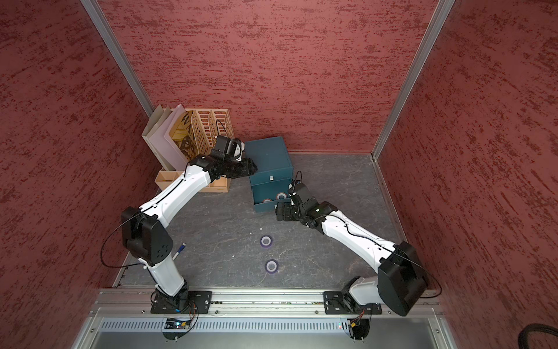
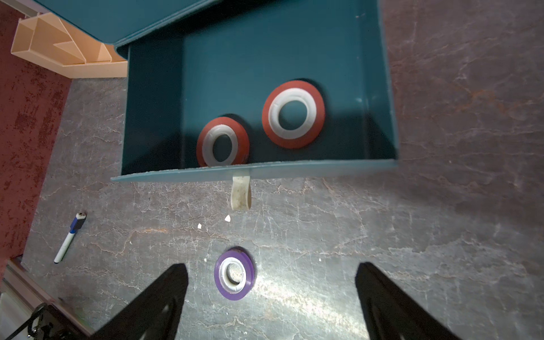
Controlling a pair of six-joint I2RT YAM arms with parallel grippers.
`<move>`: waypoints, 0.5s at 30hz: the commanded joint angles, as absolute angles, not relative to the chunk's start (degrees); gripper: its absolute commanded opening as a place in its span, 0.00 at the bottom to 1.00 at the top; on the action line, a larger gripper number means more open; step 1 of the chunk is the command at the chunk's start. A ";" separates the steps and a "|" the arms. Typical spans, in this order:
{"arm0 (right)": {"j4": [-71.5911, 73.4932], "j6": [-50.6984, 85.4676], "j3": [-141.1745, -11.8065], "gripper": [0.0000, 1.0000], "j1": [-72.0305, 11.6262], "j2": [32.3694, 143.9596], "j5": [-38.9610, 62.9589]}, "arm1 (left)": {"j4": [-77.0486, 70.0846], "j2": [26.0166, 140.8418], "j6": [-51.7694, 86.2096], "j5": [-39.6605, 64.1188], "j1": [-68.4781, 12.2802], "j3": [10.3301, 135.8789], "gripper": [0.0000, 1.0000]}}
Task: Place the transparent tape into the drawer according to color
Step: Close the drawer in the storage box.
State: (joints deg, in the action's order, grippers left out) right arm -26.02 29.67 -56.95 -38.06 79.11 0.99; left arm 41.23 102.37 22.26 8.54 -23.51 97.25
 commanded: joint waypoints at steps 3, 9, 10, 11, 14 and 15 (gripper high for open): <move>-21.61 28.24 -59.32 0.77 -39.92 81.32 -2.26 | 42.52 103.97 22.07 9.02 -23.04 98.87 0.53; -18.98 28.03 -59.44 0.49 -41.77 83.14 -4.26 | 42.84 103.88 22.00 9.05 -22.94 98.88 0.51; -18.35 27.97 -59.18 0.46 -42.10 83.14 -4.92 | 42.94 103.89 21.98 9.05 -22.87 98.88 0.51; -17.79 28.06 -58.94 0.46 -42.41 83.14 -5.41 | 42.98 103.88 21.97 9.07 -22.85 98.77 0.51; -15.48 28.10 -57.89 0.43 -43.02 84.65 -6.45 | 42.97 103.79 22.02 9.32 -22.81 98.74 0.51; -14.72 28.13 -57.60 0.43 -43.15 85.04 -6.63 | 42.98 103.70 21.97 9.32 -22.68 98.79 0.50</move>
